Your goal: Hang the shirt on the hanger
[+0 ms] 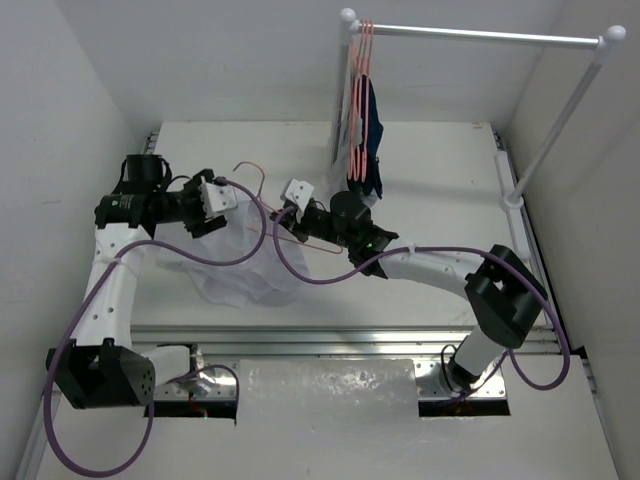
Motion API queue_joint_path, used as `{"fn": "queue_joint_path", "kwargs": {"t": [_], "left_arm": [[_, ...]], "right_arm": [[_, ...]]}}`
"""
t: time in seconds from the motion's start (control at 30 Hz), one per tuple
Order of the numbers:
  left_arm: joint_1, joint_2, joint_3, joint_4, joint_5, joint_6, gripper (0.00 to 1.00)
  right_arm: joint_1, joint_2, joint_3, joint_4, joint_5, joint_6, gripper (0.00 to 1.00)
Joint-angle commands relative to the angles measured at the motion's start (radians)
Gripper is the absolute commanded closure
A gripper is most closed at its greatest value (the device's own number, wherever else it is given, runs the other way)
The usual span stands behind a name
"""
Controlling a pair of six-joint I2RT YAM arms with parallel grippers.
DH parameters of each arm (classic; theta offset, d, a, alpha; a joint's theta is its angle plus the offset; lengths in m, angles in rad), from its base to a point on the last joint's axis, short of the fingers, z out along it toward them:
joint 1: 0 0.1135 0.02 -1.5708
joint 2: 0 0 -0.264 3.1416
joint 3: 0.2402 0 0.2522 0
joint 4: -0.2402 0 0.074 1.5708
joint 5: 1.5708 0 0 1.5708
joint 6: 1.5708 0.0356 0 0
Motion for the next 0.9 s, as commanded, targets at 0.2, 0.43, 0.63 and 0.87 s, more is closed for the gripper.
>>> {"fn": "queue_joint_path", "kwargs": {"t": [0.2,0.43,0.63,0.87], "left_arm": [[-0.025,-0.002,-0.032,0.026,0.099,-0.015,0.77],[-0.142,-0.054,-0.058,0.036,0.133,-0.089,0.80],[-0.193,-0.123,-0.112,0.132,0.042,-0.186,1.00],[-0.186,-0.175,-0.201,0.249,-0.065,-0.277,1.00]], "right_arm": [[-0.003,-0.048,0.014,0.087,-0.096,-0.029,1.00],[0.000,-0.034,0.056,0.074,-0.119,-0.023,1.00],[0.003,-0.037,0.077,0.060,-0.092,-0.020,1.00],[0.003,-0.090,0.073,-0.105,0.031,-0.003,0.22]]}}
